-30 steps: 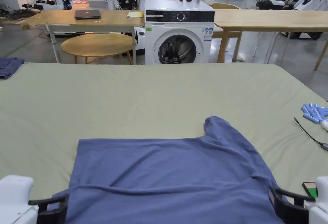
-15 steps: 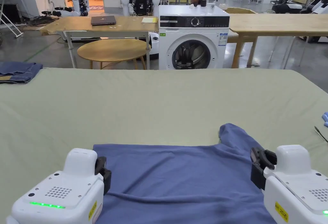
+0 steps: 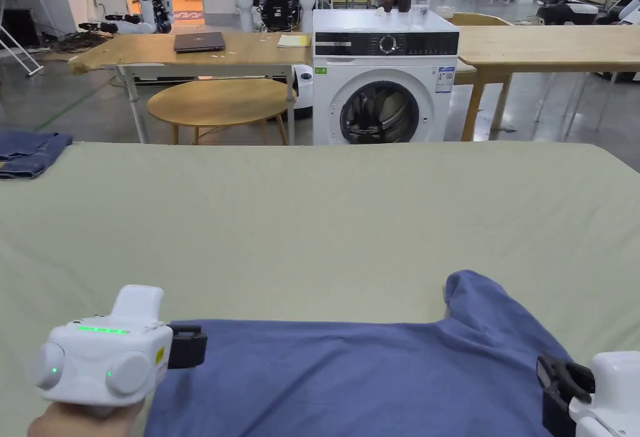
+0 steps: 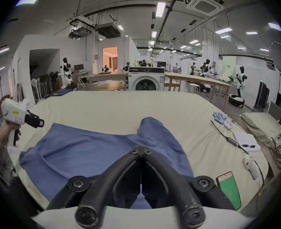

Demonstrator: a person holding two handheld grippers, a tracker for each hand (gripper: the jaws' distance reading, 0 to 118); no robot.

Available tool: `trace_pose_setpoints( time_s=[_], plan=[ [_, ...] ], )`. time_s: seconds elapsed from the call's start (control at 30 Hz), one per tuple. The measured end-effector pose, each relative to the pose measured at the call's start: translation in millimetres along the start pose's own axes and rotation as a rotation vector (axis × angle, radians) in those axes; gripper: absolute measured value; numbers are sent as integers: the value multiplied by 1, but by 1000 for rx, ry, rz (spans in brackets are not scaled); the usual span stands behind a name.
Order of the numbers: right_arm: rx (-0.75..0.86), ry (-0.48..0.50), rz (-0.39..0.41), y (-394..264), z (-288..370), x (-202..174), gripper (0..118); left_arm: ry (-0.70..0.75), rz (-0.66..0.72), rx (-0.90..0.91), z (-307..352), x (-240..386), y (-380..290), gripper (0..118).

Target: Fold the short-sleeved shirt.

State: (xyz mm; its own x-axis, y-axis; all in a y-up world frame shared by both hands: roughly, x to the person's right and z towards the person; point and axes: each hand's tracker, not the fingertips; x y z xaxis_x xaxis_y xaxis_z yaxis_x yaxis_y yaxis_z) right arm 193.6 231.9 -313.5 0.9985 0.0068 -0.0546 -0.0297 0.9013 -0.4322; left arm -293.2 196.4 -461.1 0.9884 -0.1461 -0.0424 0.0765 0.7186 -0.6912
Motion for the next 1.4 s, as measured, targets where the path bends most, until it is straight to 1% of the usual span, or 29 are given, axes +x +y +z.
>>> trace_pose_setpoints(
  time_s=[0.03,0.17,0.2,0.23,0.27,0.3,0.33,0.37,0.4,0.43,0.47,0.5,0.53,0.57,0.67,0.7,0.73,0.77,0.8,0.83,0.87,0.9,0.97,1.03,1.07,1.2,1.3,1.33,1.4],
  plan=[
    [-14,-8,-4,0,-6,6,0,4,8,4,-14,-1,8,117],
    [-69,-58,-8,0,-33,31,0,26,19,-76,-70,1,25,116],
    [-90,-73,-13,0,-41,39,0,20,12,-103,-83,5,25,112],
    [-104,-84,-23,0,-50,47,0,12,7,-136,-95,8,24,101],
    [-116,-93,-32,0,-58,54,0,2,9,-165,-103,12,22,76],
    [-137,-103,-44,2,-69,62,0,-21,-4,-194,-108,19,16,69],
    [-163,-110,-55,4,-82,70,0,-78,-21,-203,-108,24,12,59],
    [-182,-117,-58,7,-95,76,0,-29,-29,-159,-101,28,13,59],
    [-216,-125,-64,9,-110,84,0,-39,-73,-133,-89,30,17,52],
    [-253,-129,-71,13,-127,91,1,-82,-77,-122,-82,32,17,34],
    [-277,-126,-74,16,-141,95,25,-59,-94,-100,-74,35,17,0],
    [-315,-122,-76,18,-160,99,60,-34,-119,-62,-64,38,19,0],
    [-348,-127,-72,18,-179,103,95,-40,-110,-57,-56,38,20,0],
    [-344,-122,-64,18,-192,104,115,-50,-100,-58,-51,37,20,0],
    [-403,-121,-19,16,-227,104,115,-39,-111,-45,-38,40,21,0],
    [-456,-111,-8,13,-236,103,114,-41,-106,-44,-40,37,21,0],
    [-535,-124,2,9,-242,101,105,-45,-103,-48,-39,37,20,0],
    [-565,-138,25,6,-243,97,69,-44,-103,-51,-38,38,19,0],
    [-515,-131,26,4,-236,90,53,-39,-106,-53,-37,39,17,0],
    [-459,-165,43,8,-224,82,25,-36,-108,-54,-37,37,16,0],
    [-469,-143,33,9,-219,76,0,-39,-106,-56,-35,37,15,0],
    [-474,-142,31,10,-212,70,0,-47,-101,-55,-33,37,14,0],
    [-463,-90,19,16,-199,60,0,-47,-96,-46,-25,37,14,0],
    [-395,-109,33,26,-175,57,0,-46,-97,-20,-7,34,15,0],
    [-352,-102,28,32,-162,61,0,-47,-97,-7,6,31,15,0],
    [-215,-49,0,58,-83,71,0,-62,-66,98,71,13,8,0],
    [-140,-9,-37,64,-17,76,0,-85,-41,180,128,3,-9,0],
    [-131,-7,-34,60,1,79,0,-111,-32,208,145,-1,-17,0],
    [-118,0,-24,49,34,80,0,-113,-36,194,171,-6,-34,0]
  ],
)
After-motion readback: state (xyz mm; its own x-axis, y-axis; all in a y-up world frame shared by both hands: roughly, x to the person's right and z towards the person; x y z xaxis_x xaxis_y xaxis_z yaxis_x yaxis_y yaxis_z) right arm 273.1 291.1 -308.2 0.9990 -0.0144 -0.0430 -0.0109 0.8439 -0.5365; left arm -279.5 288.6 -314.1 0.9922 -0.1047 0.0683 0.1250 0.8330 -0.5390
